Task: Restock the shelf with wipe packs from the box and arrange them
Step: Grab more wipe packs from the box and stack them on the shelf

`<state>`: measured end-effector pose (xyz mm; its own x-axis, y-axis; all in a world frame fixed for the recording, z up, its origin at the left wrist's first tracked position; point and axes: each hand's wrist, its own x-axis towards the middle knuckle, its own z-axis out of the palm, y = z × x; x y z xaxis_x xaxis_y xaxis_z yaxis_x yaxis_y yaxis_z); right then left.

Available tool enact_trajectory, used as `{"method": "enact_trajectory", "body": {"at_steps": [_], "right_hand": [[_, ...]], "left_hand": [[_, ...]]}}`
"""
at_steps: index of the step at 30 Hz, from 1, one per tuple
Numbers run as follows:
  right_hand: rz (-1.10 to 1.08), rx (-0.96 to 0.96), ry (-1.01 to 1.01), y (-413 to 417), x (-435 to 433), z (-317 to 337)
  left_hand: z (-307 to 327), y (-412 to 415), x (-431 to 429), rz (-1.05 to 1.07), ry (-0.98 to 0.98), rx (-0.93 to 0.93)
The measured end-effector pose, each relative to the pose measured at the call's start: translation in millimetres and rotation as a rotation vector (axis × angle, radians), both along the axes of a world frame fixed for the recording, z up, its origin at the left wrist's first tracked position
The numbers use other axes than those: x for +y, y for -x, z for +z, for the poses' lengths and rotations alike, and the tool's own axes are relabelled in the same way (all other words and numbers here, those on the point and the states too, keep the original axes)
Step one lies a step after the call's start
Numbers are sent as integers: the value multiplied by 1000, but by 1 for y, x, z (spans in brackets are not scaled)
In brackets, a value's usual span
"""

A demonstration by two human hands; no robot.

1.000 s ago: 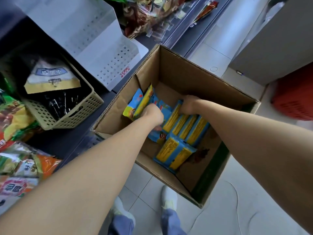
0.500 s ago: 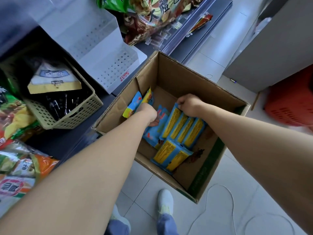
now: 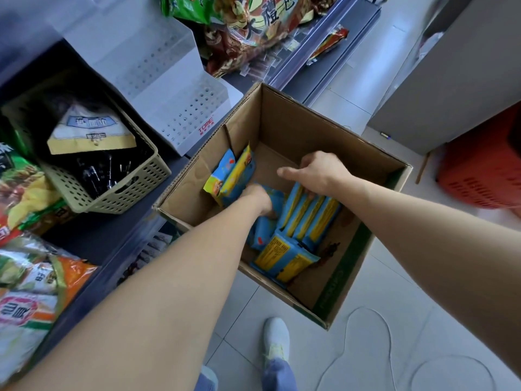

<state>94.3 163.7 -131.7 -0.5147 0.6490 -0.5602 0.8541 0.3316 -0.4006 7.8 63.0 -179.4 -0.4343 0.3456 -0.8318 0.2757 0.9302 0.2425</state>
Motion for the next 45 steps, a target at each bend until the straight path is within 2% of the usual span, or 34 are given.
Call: {"method": "enact_trajectory", "body": {"at_steps": [3, 6, 9, 10, 11, 13, 16, 22, 29, 36, 42, 45], "right_hand": [[72, -78, -59, 2, -3, 5], [9, -13, -79, 4, -9, 25], [24, 33, -109, 4, -13, 62], [58, 39, -116, 4, -13, 78], [79, 51, -123, 4, -13, 95], [38, 105, -110, 1, -12, 130], [-67, 209, -123, 1, -15, 177], [19, 314, -343, 12, -38, 290], [101, 557, -459, 12, -64, 434], [93, 996, -390, 47, -121, 557], [302, 1195, -467, 93, -188, 625], [443, 1190, -519, 120, -230, 640]], "left_hand": [[7, -3, 2, 8, -53, 37], [39, 5, 2, 30, -126, 100], [90, 7, 0, -49, -162, 173], [102, 11, -1, 76, -183, 196], [116, 13, -4, 108, -195, 250], [149, 15, -10, 110, -231, 324], [201, 13, -22, 151, -319, 281], [330, 24, -45, 158, -444, 379], [483, 26, -79, 217, -693, 559], [612, 30, -162, 328, -865, 859], [680, 53, -260, 433, -933, 1108], [699, 67, -313, 500, -908, 1188]]}}
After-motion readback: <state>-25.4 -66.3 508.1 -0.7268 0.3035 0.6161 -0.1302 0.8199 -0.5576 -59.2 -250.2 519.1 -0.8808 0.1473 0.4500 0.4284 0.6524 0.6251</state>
